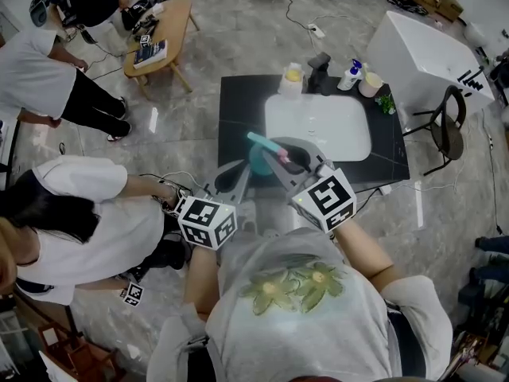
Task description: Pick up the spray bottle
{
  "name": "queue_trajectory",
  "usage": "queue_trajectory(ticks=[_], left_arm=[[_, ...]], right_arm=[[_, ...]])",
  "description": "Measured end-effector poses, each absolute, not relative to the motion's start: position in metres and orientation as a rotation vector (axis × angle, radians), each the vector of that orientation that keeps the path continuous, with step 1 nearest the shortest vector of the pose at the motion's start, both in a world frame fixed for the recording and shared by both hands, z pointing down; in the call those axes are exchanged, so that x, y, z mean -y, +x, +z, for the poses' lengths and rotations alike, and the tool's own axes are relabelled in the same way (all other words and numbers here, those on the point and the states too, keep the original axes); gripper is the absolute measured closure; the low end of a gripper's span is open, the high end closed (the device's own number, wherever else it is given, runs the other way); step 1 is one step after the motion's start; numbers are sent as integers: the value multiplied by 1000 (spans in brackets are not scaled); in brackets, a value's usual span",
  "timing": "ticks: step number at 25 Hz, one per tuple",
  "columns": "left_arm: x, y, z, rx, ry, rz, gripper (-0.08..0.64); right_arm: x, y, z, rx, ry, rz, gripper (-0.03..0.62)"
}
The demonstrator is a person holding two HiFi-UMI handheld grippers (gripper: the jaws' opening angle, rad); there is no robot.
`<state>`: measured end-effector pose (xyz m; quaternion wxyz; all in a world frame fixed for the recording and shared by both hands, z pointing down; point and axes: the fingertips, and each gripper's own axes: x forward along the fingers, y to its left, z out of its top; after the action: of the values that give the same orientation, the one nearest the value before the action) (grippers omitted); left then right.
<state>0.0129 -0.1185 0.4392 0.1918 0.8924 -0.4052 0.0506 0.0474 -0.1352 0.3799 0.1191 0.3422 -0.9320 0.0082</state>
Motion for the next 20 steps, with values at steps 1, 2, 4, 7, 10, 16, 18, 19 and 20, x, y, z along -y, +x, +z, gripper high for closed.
queue_trajectory(ticks=[1, 2, 4, 7, 10, 16, 18, 19, 20], left_arm=[[117, 13, 440, 1140, 2503, 140, 552], [116, 14, 440, 1142, 2501, 138, 552], [112, 14, 441, 1145, 2496, 134, 552], [105, 15, 444, 1146, 2488, 133, 552], [99, 14, 447, 1150, 2478, 135, 552], [89, 14, 450, 1154, 2470, 132, 552], [86, 14, 451, 1152, 2471, 136, 552], [84, 14, 451, 1151, 2471, 137, 552], [83, 13, 451, 1152, 2471, 137, 552]], right_arm=[[134, 48, 380, 2725, 1000, 20, 520], [132, 49, 380, 2726, 1001, 16, 520], [129, 50, 381, 2726, 1003, 15, 520], [124, 50, 382, 2727, 1004, 14, 520], [119, 50, 382, 2730, 999, 12, 520], [109, 50, 385, 2731, 994, 12, 520], [105, 49, 385, 2730, 989, 11, 520], [104, 49, 385, 2731, 989, 10, 520], [103, 48, 385, 2733, 988, 9, 520]])
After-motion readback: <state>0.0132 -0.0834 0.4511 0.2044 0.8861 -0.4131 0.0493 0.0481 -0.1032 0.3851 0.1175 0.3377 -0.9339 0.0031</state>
